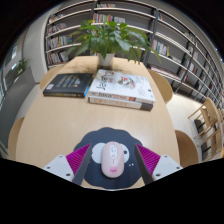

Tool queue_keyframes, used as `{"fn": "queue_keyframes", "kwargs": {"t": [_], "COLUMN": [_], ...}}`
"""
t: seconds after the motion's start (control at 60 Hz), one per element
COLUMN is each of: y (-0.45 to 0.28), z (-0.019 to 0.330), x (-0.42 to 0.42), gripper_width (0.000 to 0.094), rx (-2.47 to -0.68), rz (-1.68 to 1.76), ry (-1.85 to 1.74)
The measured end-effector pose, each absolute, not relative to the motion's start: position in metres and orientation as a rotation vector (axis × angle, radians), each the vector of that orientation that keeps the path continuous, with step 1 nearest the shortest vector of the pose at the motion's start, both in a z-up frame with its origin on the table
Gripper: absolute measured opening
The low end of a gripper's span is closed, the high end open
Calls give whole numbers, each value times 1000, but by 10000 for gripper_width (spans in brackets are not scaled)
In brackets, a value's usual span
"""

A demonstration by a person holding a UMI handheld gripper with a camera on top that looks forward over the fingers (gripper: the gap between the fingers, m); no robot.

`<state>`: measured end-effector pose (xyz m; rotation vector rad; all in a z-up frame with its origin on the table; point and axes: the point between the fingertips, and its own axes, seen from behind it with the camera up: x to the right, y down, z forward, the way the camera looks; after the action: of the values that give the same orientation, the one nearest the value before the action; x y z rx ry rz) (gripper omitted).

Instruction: Arrange mouse

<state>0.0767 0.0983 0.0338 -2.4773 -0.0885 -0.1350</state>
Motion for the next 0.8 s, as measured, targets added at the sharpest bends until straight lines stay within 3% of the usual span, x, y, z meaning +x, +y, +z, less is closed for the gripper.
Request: {"fn": "queue_keyframes", "kwargs": {"t": [0.233, 0.4, 0.6, 0.8], "y": [74, 11, -68, -121], "z": [171, 235, 256, 248], "x": [28, -14, -47, -62], "gripper_width": [860, 857, 858, 855], "rx": [-2287, -2201, -2159, -2173], "rz": [-104, -77, -64, -64], "ry": [-50, -32, 23, 37]}}
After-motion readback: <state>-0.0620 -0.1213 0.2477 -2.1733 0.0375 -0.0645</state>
